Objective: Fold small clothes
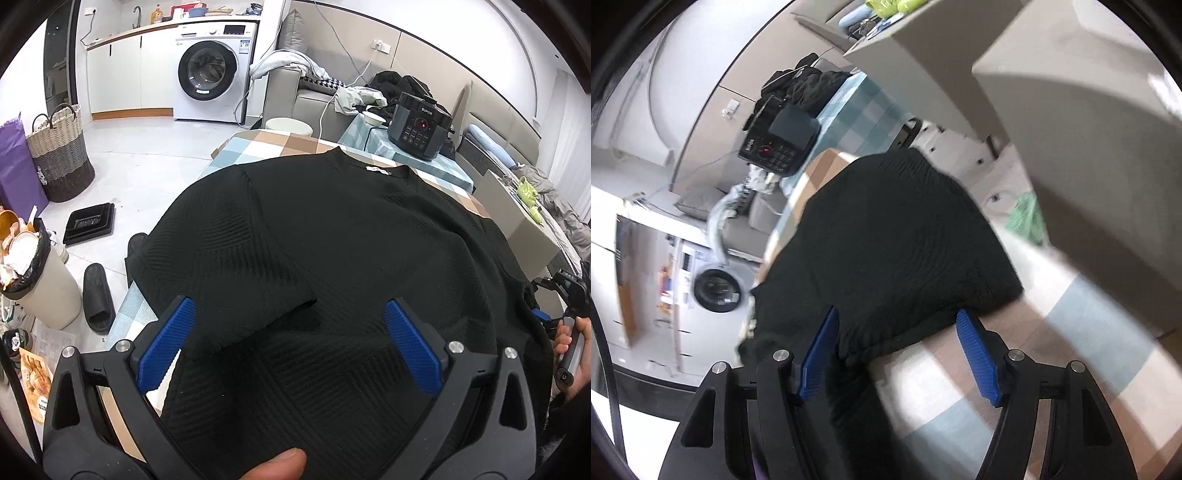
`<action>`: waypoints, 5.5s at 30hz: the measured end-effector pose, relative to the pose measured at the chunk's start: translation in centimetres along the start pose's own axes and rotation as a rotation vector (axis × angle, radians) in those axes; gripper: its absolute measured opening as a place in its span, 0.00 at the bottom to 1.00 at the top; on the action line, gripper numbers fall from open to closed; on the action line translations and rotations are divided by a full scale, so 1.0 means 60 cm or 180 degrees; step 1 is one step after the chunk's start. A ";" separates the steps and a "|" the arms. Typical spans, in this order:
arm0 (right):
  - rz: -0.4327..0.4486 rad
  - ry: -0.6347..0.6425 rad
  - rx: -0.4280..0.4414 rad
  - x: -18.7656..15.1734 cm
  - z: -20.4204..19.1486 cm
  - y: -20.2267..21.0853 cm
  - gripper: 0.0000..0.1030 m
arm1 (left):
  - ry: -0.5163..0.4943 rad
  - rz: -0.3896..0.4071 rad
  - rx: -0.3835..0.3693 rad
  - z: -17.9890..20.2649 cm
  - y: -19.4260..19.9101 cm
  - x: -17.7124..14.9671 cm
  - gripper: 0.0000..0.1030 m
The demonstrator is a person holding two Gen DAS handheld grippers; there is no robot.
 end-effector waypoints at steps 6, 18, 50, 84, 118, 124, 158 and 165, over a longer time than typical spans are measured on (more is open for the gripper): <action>0.0031 0.0018 -0.0212 0.008 0.022 0.010 0.66 | -0.0015 -0.0013 0.0006 0.000 -0.006 -0.001 0.99; 0.0096 0.0183 -0.0563 0.025 0.049 0.020 0.60 | 0.0019 -0.0006 0.0023 -0.010 -0.002 -0.008 0.99; -0.0622 0.2923 0.0580 -0.164 -0.299 -0.002 0.29 | 0.0106 0.0109 0.0071 -0.035 0.039 -0.013 0.99; -0.0390 0.2186 -0.0447 -0.035 -0.114 -0.030 0.06 | 0.0421 0.0159 0.0437 -0.132 0.041 0.002 0.99; -0.0172 0.2186 0.0529 -0.233 -0.194 0.164 0.41 | 0.1517 -0.0401 -0.0447 -0.207 0.000 -0.020 0.79; -0.0148 0.2128 0.0545 -0.251 -0.170 0.189 0.50 | 0.1633 -0.0627 -0.0573 -0.196 -0.049 -0.023 0.75; -0.0361 0.2005 0.0343 -0.291 -0.100 0.199 0.50 | -0.0362 -0.0398 -0.0427 0.189 -0.193 0.112 0.05; -0.0334 0.1992 0.0311 -0.285 -0.089 0.208 0.50 | -0.0489 -0.0696 -0.0621 0.226 -0.200 0.024 0.48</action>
Point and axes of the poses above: each gripper's, at about its wrist camera, not at the fingertips, and y roughly against the way its jaws point, z to its right, x to its top, the point moved 10 cm from there along -y, roughly the way its jaws point, and after that the axes turned 12 degrees about y, right-handed, at the moved point
